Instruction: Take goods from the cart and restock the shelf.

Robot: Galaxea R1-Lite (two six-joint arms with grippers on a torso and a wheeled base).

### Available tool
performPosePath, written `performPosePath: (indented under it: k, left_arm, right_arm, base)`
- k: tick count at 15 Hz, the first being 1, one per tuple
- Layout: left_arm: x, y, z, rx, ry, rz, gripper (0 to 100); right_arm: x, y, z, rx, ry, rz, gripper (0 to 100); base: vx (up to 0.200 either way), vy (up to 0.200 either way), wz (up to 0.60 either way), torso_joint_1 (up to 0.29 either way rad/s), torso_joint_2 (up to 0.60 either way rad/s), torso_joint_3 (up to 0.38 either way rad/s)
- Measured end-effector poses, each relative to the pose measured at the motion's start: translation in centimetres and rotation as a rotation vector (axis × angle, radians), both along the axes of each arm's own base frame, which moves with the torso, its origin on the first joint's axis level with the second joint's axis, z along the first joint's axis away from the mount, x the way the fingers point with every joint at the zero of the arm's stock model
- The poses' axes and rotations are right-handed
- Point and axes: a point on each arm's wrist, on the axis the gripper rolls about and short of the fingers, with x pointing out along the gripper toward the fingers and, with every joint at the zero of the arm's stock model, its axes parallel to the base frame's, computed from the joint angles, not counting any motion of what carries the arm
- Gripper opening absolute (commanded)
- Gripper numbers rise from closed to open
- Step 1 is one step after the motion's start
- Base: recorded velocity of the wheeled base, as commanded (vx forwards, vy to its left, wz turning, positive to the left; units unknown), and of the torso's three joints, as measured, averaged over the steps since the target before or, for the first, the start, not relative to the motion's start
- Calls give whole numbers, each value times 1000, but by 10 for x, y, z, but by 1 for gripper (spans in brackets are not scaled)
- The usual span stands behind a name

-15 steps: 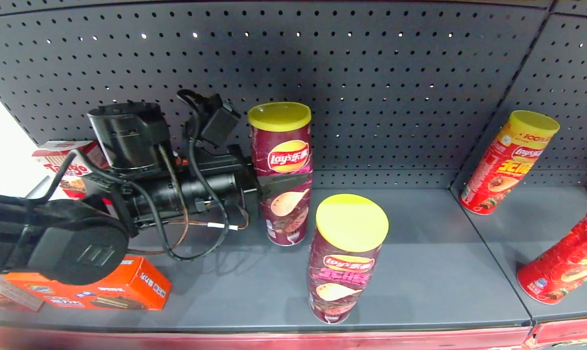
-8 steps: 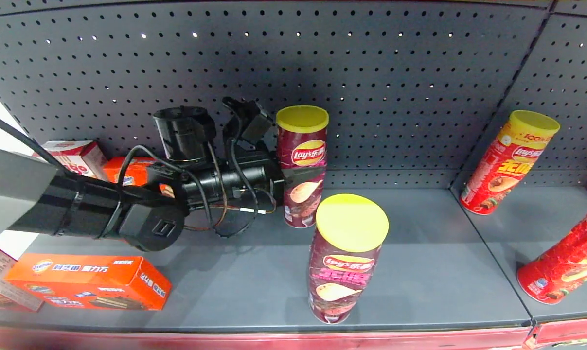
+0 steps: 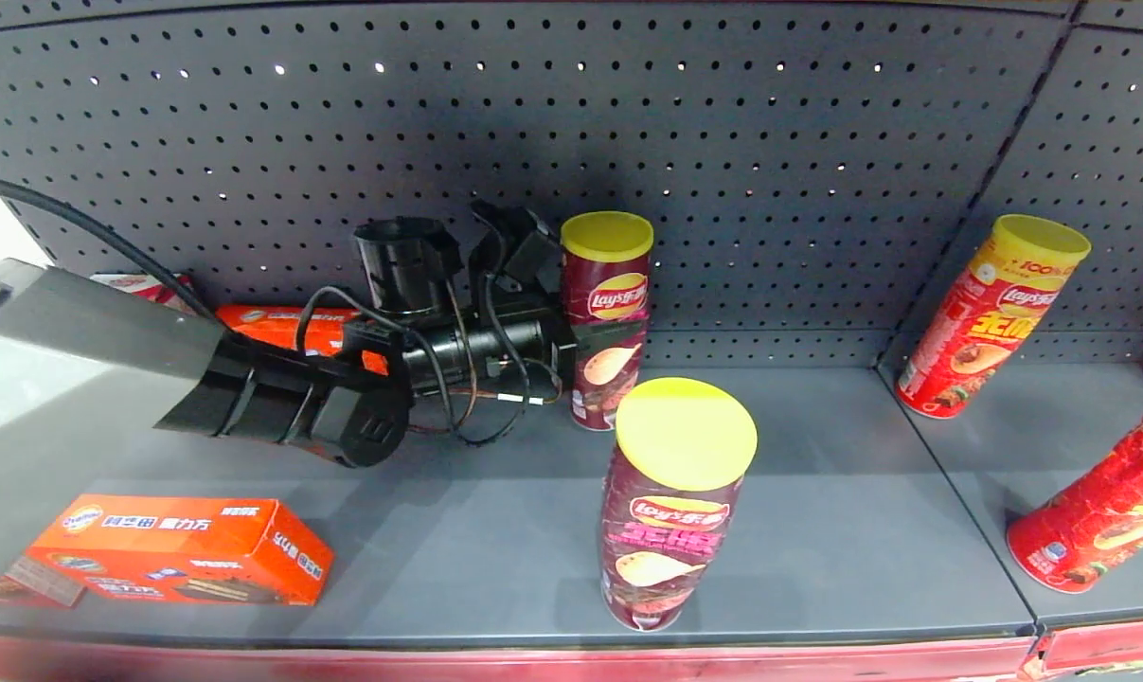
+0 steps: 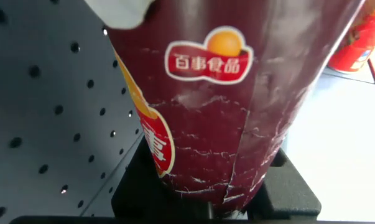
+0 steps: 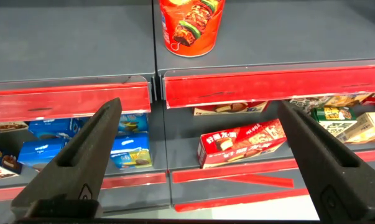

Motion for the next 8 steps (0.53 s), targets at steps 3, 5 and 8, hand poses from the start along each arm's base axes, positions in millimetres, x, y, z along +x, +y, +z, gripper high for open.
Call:
performPosePath:
  k: [3, 5, 8]
  left_arm:
    - [6, -2, -8, 5, 8, 0, 0]
    - [8, -3, -11, 7, 9, 1, 0]
    - [9, -2, -14, 11, 12, 3, 100]
  right_arm:
    - [0, 0, 0, 0, 0, 0, 100]
    - [0, 0, 0, 0, 0, 0, 100]
    - [0, 0, 0, 0, 0, 0, 100]
  base:
    - [0, 0, 0, 0, 0, 0]
    - [0, 0, 0, 0, 0, 0]
    - [0, 0, 0, 0, 0, 0]
